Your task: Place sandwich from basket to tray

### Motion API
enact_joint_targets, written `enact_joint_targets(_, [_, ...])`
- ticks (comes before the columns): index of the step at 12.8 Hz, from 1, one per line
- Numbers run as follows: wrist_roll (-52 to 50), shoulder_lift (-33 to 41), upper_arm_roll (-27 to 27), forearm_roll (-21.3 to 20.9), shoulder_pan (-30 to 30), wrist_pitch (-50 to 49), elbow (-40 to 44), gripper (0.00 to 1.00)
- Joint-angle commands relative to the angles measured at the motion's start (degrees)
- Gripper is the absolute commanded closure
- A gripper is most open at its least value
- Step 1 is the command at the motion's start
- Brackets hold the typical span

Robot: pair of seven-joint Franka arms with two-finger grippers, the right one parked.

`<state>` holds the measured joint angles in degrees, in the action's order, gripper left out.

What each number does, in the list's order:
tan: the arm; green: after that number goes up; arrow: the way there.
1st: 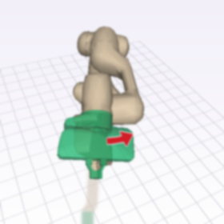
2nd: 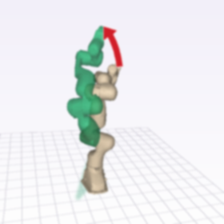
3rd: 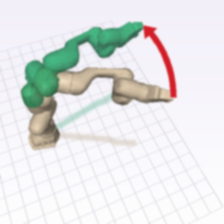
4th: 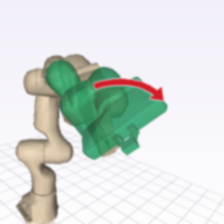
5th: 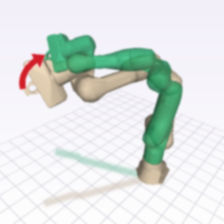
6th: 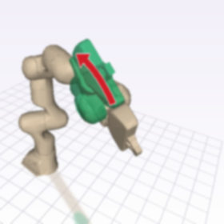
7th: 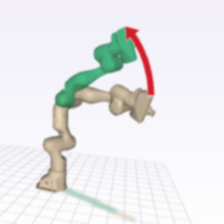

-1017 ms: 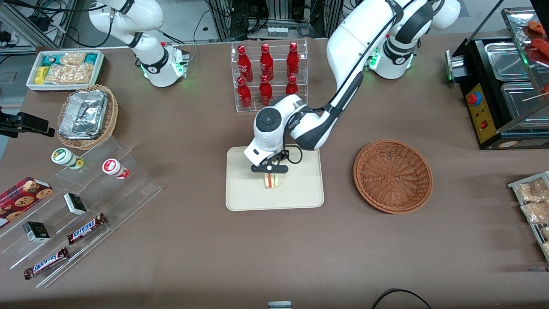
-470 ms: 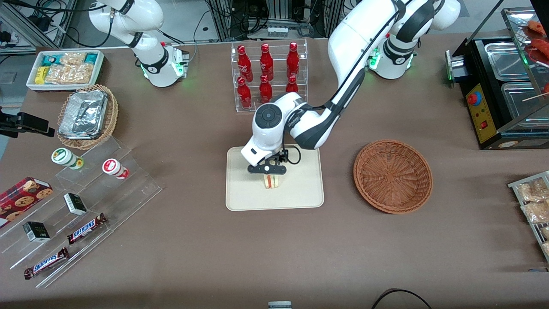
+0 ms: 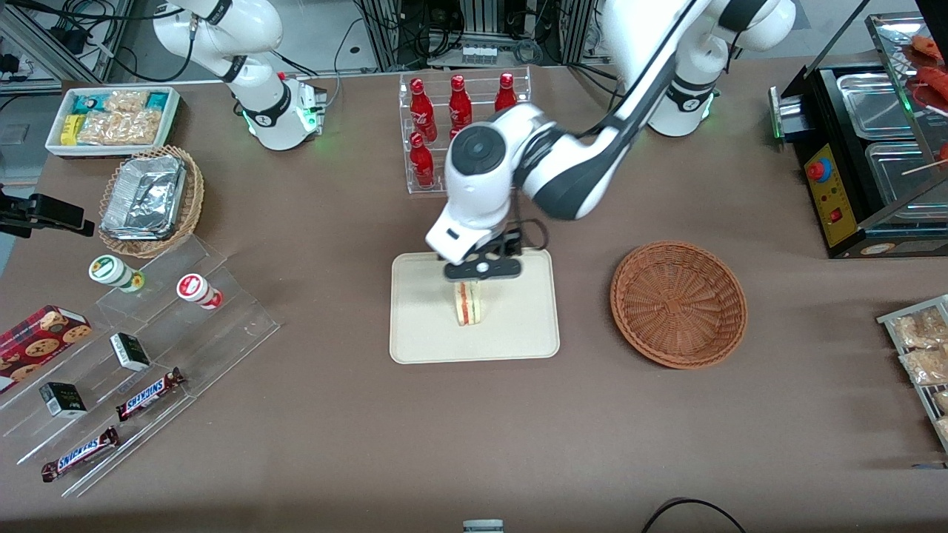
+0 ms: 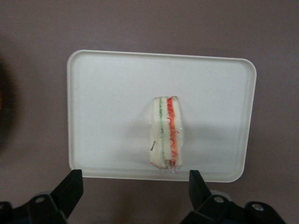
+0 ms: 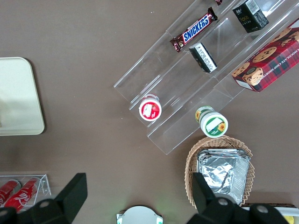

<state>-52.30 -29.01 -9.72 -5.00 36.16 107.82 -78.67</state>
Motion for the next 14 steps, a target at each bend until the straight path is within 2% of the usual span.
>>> enact_joint_targets(1, [-1.05,6.93,-0.03,-0.71,-3.54,-6.2,-2.8,0.0])
enact_joint_targets(3, [0.78,11.15,-0.12,-0.71,-6.97,-9.2,-4.46,0.0])
enact_joint_targets(7, [11.58,20.21,-0.12,-0.53,-15.58,-13.42,-9.21,0.0])
enact_joint_targets(14, [37.32,26.2,-0.12,0.43,-31.22,-20.28,-9.39,0.0])
